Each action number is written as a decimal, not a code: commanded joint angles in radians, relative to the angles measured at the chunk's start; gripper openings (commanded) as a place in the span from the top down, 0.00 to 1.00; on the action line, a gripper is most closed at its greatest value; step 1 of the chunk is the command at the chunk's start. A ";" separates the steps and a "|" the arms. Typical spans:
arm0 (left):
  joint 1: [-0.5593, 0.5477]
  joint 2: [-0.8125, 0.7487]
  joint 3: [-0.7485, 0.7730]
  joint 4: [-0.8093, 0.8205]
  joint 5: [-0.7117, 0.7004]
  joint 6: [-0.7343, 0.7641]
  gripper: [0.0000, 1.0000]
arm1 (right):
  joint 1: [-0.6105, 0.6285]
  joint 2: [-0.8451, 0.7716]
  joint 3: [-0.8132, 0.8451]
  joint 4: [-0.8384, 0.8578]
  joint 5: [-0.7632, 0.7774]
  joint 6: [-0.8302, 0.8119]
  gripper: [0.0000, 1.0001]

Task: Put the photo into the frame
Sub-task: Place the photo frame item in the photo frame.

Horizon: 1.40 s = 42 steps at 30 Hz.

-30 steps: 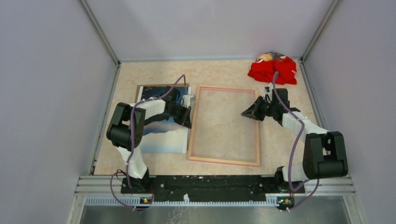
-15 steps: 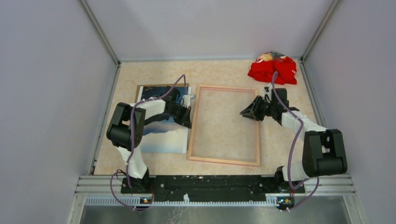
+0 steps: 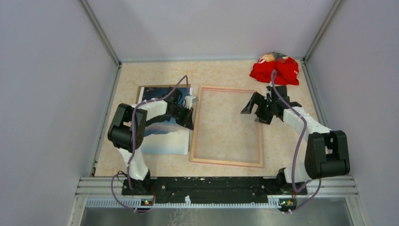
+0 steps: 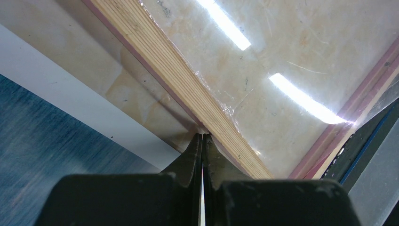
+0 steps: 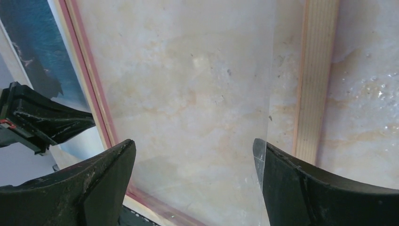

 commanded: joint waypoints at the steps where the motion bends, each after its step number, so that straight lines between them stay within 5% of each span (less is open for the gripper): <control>1: -0.006 -0.005 0.009 0.022 0.035 0.009 0.98 | 0.012 -0.003 0.051 -0.028 0.045 -0.033 0.05; 42: -0.027 0.012 0.025 0.033 0.058 -0.003 0.97 | 0.012 -0.065 0.117 -0.139 0.162 -0.081 0.02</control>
